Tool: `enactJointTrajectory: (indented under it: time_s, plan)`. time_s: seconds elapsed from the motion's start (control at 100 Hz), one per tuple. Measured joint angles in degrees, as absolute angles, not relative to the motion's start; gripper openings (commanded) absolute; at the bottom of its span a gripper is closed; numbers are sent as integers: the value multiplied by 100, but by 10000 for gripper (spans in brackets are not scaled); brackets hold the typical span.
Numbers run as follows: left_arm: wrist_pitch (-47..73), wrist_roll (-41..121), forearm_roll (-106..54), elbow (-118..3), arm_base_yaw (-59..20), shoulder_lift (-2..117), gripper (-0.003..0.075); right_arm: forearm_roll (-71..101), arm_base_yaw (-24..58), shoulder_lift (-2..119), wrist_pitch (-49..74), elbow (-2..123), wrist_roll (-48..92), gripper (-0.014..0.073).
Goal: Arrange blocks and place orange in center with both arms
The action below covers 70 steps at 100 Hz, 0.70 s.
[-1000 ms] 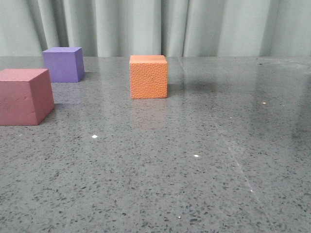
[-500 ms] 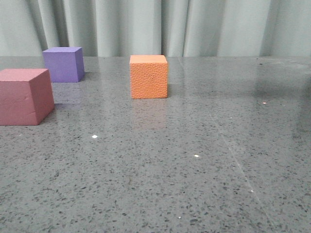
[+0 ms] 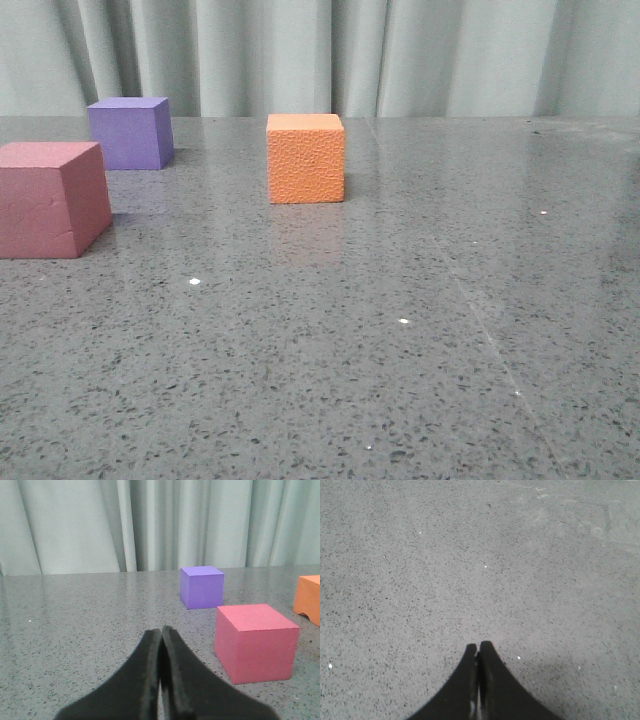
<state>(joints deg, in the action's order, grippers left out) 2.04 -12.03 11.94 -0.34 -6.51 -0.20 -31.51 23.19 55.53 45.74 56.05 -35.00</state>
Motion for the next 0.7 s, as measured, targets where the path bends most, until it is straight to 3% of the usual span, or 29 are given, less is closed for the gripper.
enactJointTrajectory:
  time_s: [0.22, 0.7]
  plan:
    - [204, -1203, 1194, -34, -651, -20, -19, -3151, 2310, 4991, 4789, 5378, -3496, -60]
    - [204, -1203, 1194, -34, -651, -20, -19, -3151, 2310, 4958, 4842, 5366, -3487, -60]
